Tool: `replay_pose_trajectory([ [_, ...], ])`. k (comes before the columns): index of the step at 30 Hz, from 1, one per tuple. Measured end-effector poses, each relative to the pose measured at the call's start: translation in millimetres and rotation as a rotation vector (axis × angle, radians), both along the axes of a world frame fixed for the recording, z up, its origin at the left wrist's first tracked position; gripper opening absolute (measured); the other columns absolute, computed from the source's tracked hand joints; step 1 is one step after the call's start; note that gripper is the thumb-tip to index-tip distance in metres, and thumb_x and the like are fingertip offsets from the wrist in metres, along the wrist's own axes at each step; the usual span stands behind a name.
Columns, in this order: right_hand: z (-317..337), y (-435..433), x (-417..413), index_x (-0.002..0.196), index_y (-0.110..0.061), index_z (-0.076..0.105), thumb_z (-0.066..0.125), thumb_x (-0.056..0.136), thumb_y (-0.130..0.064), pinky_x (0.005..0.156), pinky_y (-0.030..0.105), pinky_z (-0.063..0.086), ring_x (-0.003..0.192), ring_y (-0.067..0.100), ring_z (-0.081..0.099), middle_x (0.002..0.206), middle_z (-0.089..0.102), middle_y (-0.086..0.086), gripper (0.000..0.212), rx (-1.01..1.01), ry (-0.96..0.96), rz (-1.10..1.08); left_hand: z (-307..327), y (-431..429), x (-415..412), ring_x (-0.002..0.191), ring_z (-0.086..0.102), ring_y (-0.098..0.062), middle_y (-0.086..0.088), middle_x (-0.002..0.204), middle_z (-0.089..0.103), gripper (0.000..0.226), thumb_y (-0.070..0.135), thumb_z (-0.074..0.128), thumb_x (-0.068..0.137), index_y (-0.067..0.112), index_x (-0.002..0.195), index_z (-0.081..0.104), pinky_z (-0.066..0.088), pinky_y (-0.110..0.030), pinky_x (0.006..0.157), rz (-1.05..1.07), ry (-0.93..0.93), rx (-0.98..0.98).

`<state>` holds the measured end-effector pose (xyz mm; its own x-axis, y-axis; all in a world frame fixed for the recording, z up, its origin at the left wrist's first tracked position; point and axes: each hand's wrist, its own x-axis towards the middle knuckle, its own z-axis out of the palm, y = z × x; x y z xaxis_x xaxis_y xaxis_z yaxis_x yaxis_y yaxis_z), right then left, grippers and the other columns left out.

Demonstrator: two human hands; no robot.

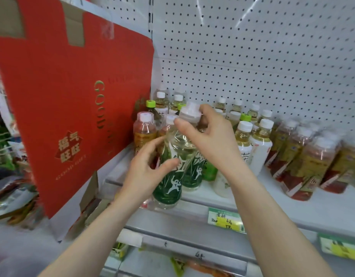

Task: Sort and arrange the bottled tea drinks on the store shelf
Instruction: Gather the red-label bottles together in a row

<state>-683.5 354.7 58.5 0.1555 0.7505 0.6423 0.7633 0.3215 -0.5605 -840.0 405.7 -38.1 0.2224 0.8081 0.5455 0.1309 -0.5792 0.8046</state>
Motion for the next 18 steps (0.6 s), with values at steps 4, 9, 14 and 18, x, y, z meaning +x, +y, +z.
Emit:
replay_pose_trajectory([
  [4,9.0,0.1,3.6,0.085,-0.029,0.053,0.067,0.086,-0.051,0.053,0.015,0.038,0.059,-0.005,0.053,0.070,0.058,-0.012,0.026,-0.017,0.009,0.008,2.1,46.9,-11.8,0.135,0.040,-0.011,0.001,0.150,0.040,0.074,0.054,0.060,0.089,0.026,0.150,0.030,0.033,-0.031,0.111,0.280,-0.059,-0.076],
  [9,17.7,5.6,-2.9,0.095,-0.025,0.055,0.068,0.086,-0.051,0.055,0.014,0.040,0.060,-0.006,0.055,0.073,0.060,-0.013,0.030,-0.045,-0.050,0.011,-5.4,80.7,-3.8,0.125,0.053,-0.027,-0.007,0.135,0.057,0.070,0.029,0.075,0.084,0.017,0.142,0.039,0.042,-0.040,0.102,0.280,0.092,-0.213],
  [14,24.8,20.1,-9.9,0.106,-0.022,0.061,0.067,0.086,-0.052,0.076,0.040,0.056,0.080,0.012,0.067,0.091,0.071,-0.007,0.036,-0.079,-0.017,0.062,-9.2,54.1,-33.3,0.127,0.047,-0.014,0.002,0.141,0.048,0.077,0.048,0.068,0.084,0.026,0.148,0.031,0.041,-0.035,0.104,0.416,0.019,0.010],
  [18,24.4,53.3,-33.1,0.101,-0.025,0.057,0.065,0.084,-0.056,0.070,0.034,0.047,0.081,0.014,0.061,0.089,0.065,-0.009,0.036,-0.057,-0.101,0.039,3.6,22.9,-58.6,0.123,0.044,-0.005,0.007,0.139,0.045,0.079,0.061,0.057,0.081,0.029,0.148,0.029,0.036,-0.026,0.098,0.511,-0.016,0.141],
])
